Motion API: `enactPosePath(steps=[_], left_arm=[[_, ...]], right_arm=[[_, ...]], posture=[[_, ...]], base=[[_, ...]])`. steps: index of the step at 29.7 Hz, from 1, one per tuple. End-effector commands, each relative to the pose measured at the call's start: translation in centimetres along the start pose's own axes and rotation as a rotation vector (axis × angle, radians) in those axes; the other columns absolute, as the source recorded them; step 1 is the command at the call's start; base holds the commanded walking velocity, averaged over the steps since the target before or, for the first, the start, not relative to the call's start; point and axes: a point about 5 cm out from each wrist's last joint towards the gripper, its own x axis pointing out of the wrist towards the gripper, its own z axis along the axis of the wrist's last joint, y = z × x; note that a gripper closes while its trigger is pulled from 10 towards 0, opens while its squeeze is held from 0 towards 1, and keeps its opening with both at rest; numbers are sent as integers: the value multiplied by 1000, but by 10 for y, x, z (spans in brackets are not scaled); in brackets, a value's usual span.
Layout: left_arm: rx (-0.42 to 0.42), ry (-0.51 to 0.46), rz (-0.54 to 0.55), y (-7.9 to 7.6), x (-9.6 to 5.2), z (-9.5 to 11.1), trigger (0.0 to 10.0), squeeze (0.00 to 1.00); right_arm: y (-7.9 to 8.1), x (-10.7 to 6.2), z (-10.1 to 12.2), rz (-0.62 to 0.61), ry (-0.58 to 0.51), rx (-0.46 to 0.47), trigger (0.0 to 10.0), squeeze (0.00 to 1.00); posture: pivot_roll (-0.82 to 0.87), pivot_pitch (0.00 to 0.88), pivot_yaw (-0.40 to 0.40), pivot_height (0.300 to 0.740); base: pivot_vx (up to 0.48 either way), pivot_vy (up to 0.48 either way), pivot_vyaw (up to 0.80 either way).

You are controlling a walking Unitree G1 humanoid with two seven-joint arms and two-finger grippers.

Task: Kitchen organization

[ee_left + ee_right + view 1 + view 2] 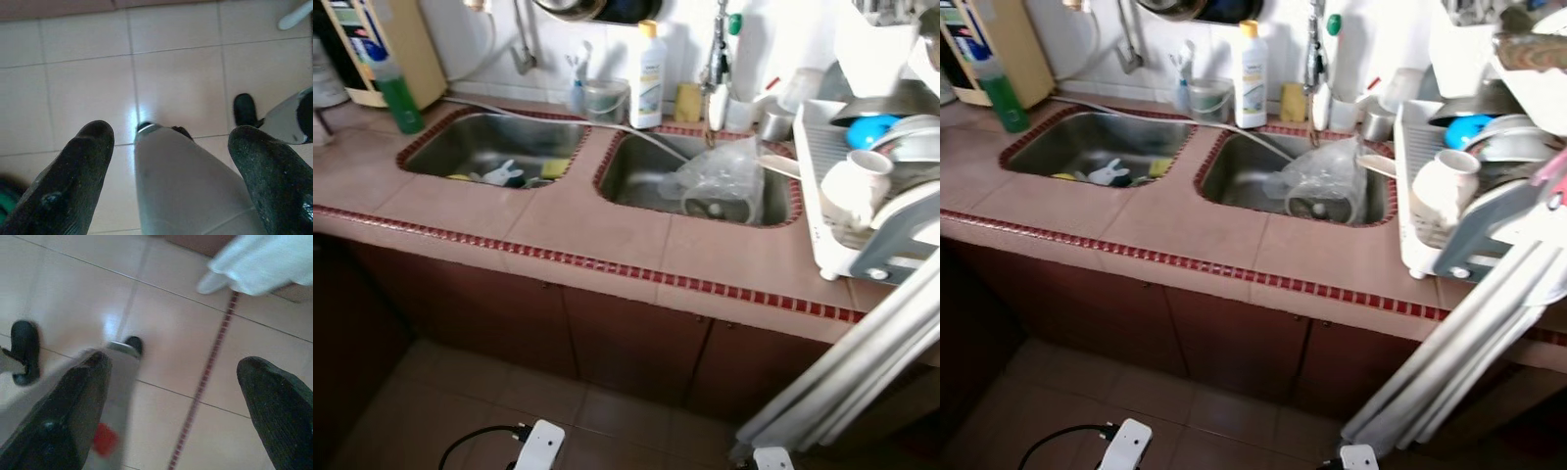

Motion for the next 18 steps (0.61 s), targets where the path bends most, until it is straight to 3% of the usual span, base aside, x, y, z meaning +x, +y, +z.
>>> enactPosePath(steps=[1,2,4,8,18], left_arm=[[11,3,20,8,-2,-1,10000,0],[11,3,20,8,-2,-1,10000,0],[9,3,23,8,-2,-1,10000,0],[8,4,19,8,-2,-2,10000,0],[12,13,15,8,-3,-5,10000,0]], right_arm=[[0,-1,-4,7,15,11,10000,0],[0,-1,-4,7,15,11,10000,0],[-20,-5,-13,-8,27,9,10000,0],[-22,-5,-15,-10,30,9,10000,0],[30,1,-3,42,13,5,10000,0]], posture=[[-48,0,26,740],[-48,0,26,740],[-44,0,26,740],[-43,0,28,740],[-40,0,33,740]], base=[[0,0,0],[0,0,0],[0,0,0],[0,0,0],[0,0,0]])
